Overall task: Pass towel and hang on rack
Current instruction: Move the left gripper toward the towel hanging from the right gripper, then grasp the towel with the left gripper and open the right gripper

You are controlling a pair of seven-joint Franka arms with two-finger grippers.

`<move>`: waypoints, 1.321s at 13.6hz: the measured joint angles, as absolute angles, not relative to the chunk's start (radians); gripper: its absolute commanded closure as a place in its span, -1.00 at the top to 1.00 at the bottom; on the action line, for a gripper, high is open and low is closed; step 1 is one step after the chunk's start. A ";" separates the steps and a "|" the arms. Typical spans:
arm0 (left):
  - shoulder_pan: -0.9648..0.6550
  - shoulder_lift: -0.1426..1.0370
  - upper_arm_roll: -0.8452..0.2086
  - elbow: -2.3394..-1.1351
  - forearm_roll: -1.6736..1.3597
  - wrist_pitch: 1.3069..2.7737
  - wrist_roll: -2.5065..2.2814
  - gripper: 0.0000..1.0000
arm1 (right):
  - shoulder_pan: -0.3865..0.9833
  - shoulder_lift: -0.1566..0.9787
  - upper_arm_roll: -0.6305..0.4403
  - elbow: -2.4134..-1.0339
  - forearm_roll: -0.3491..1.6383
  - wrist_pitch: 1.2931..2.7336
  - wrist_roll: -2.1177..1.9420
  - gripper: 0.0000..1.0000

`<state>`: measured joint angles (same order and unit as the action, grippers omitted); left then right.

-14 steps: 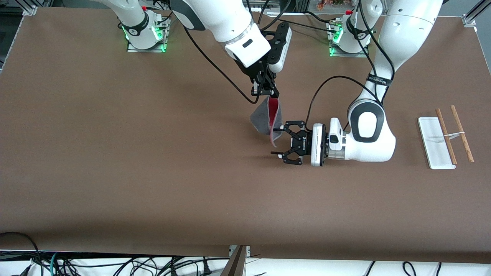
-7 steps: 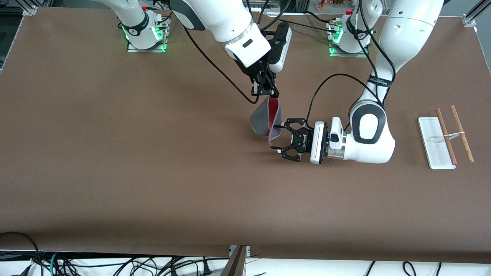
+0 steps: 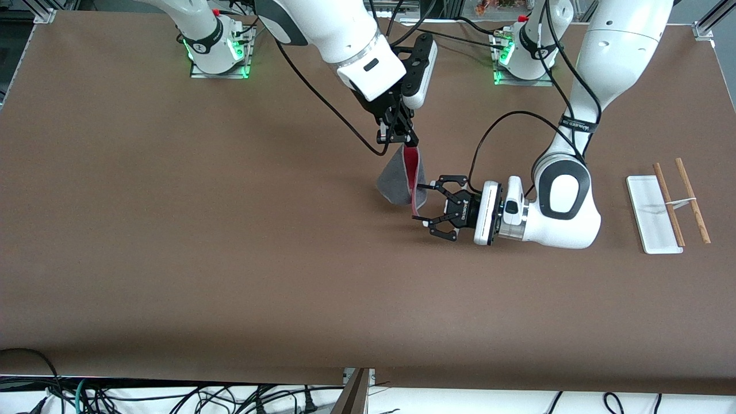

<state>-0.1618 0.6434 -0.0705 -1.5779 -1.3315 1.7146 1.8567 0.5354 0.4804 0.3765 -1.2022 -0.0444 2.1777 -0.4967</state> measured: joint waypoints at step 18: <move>-0.114 0.664 -0.068 -1.564 -1.244 1.626 1.907 -1.00 | 0.535 0.481 0.376 -1.202 -0.035 2.178 -0.462 1.00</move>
<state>-0.1136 0.6640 -0.0680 -1.5644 -1.2443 1.6259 1.9067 0.5354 0.4814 0.3762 -1.2022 -0.0349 2.1777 -0.4625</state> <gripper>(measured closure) 0.982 0.718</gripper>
